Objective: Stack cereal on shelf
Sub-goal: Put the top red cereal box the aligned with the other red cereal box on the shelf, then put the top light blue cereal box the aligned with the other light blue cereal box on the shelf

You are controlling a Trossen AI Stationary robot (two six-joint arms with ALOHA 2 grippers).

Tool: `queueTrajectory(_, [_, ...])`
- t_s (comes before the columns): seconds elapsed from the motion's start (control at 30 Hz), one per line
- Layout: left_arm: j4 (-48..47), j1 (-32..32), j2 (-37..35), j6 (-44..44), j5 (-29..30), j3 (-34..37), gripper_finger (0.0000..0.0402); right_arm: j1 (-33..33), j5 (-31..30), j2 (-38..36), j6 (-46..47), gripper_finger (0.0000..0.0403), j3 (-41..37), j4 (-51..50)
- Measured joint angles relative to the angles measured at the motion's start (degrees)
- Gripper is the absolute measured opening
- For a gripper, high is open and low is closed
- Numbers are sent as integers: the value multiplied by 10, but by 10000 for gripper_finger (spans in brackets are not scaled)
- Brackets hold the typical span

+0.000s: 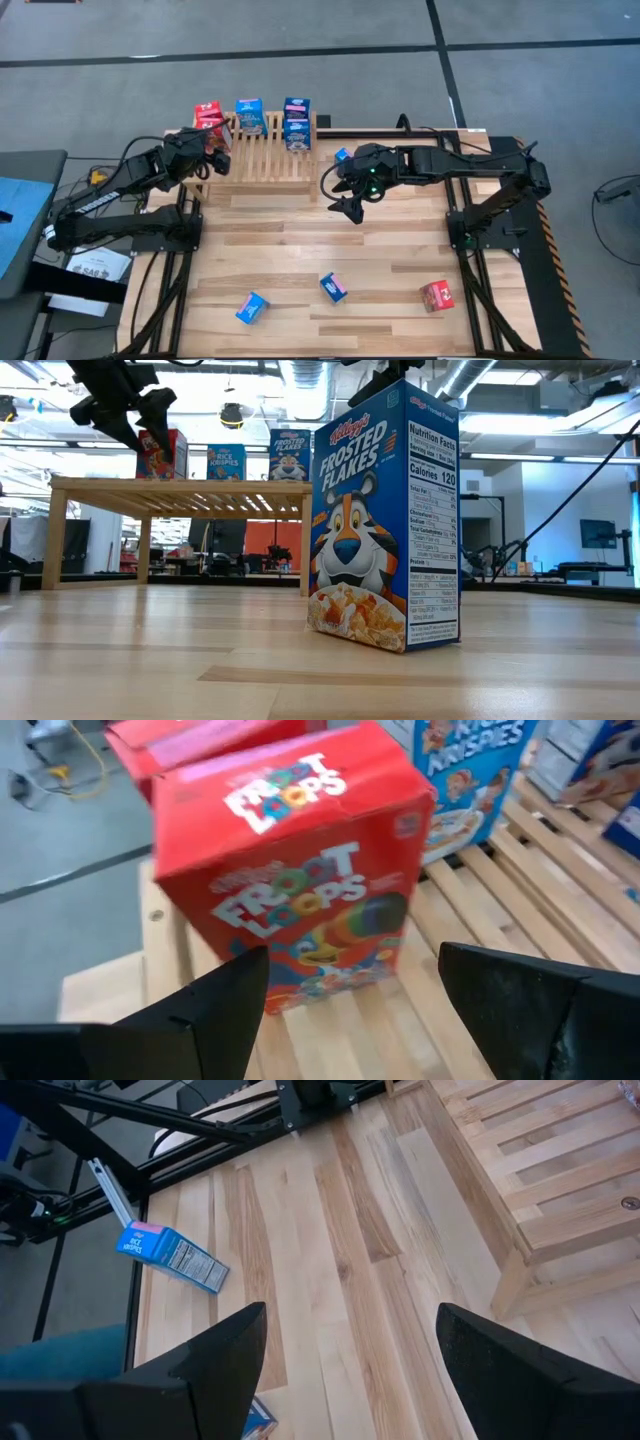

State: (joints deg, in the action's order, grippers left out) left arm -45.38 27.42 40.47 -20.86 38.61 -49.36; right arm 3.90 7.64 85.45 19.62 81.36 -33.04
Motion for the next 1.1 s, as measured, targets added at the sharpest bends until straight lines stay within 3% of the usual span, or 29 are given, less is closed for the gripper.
queueTrajectory(0.43, [73,-11,-36,11,-83,0,283,14,1,-10,-6,317,1,-10])
queueTrajectory(0.77, [138,-52,-70,12,-178,0,283,83,-4,-17,-56,317,0,-53])
queueTrajectory(1.1, [136,-68,-68,22,-173,0,283,120,-107,-17,-55,317,-3,-89])
